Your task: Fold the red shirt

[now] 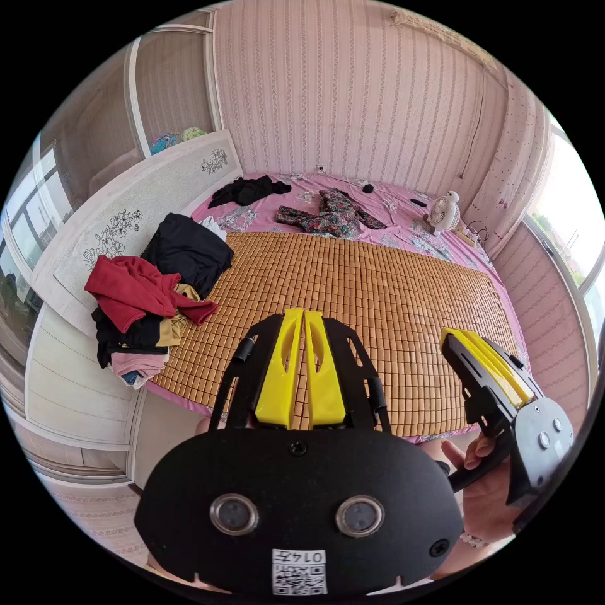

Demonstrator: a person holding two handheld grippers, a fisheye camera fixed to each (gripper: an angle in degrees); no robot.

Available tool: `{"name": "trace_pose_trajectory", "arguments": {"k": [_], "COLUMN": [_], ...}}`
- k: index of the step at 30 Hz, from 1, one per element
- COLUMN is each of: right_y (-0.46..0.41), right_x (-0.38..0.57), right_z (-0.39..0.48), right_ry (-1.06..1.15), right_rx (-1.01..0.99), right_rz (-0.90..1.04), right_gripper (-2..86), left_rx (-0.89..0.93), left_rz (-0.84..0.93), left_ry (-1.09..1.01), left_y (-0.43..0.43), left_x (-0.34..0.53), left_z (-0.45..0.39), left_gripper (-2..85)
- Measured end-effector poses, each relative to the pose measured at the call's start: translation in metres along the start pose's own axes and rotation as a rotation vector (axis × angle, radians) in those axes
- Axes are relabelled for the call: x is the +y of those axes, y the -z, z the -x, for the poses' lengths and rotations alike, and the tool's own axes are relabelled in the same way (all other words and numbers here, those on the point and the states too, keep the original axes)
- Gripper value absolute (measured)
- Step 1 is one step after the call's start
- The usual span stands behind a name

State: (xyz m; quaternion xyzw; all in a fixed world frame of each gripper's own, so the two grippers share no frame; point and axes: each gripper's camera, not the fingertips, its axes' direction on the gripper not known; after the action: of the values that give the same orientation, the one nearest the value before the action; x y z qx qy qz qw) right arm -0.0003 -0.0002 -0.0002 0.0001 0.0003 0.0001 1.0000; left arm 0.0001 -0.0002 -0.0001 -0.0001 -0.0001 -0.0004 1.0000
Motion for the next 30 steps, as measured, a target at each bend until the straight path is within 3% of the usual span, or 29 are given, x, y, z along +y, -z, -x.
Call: {"name": "trace_pose_trajectory", "arguments": {"k": [30], "right_y": [0.0040], "right_x": [-0.0022], "right_z": [0.0029], "right_ry": [-0.003], "right_rx": [0.010], "right_rz": [-0.002], "right_gripper": [1.6], "left_rx": [-0.006], "left_rz": [0.000], "left_ry": [0.000], "left_y": [0.0043], "left_x": [-0.0021], "left_z": [-0.0050], "left_gripper": [-0.4]}}
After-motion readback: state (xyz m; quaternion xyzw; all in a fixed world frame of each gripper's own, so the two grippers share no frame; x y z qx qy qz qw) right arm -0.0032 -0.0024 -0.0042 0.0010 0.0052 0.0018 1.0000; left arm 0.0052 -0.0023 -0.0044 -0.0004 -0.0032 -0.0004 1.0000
